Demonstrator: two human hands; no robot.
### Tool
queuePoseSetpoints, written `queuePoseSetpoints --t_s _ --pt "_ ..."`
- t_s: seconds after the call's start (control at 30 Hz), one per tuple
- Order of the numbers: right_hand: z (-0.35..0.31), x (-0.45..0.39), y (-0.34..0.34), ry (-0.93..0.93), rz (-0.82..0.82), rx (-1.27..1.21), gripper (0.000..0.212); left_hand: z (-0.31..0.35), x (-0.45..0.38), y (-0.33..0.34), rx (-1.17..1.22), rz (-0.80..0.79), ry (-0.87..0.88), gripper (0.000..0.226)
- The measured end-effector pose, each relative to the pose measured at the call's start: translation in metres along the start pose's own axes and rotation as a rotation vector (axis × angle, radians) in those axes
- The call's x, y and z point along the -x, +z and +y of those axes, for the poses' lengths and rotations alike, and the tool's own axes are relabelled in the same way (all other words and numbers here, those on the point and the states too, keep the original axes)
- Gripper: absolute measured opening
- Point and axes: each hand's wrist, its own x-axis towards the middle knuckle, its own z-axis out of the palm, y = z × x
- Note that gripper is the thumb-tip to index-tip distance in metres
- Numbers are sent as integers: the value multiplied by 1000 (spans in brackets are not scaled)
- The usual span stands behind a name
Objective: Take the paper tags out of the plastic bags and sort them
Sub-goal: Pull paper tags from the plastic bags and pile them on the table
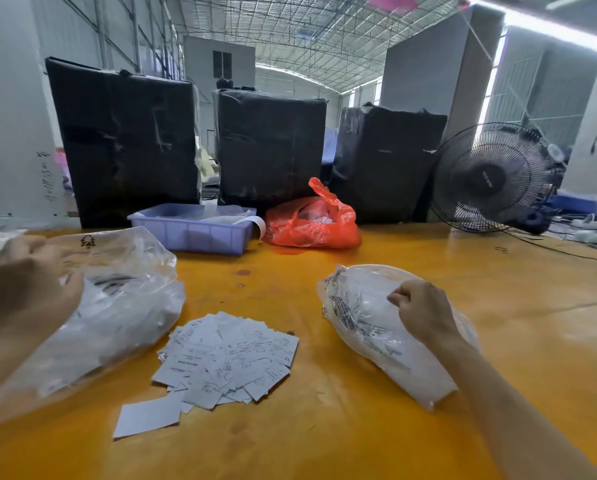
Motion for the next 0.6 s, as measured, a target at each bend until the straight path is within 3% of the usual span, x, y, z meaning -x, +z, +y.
queuePoseSetpoints --t_s 0.2,0.27,0.4,0.5,0.6 --pt "-7 3 -4 -2 121 -97 20 43 28 -18 144 322 246 30" --pt "-8 4 -6 26 108 -106 24 58 37 -25 172 338 337 31" --pt "-5 3 -11 63 -138 -34 8 83 54 -40 253 301 428 33" --pt "-8 3 -15 81 -339 -39 22 93 63 -46 281 246 463 33" --pt "-14 5 -13 27 -424 104 20 95 67 -45 306 204 475 34"
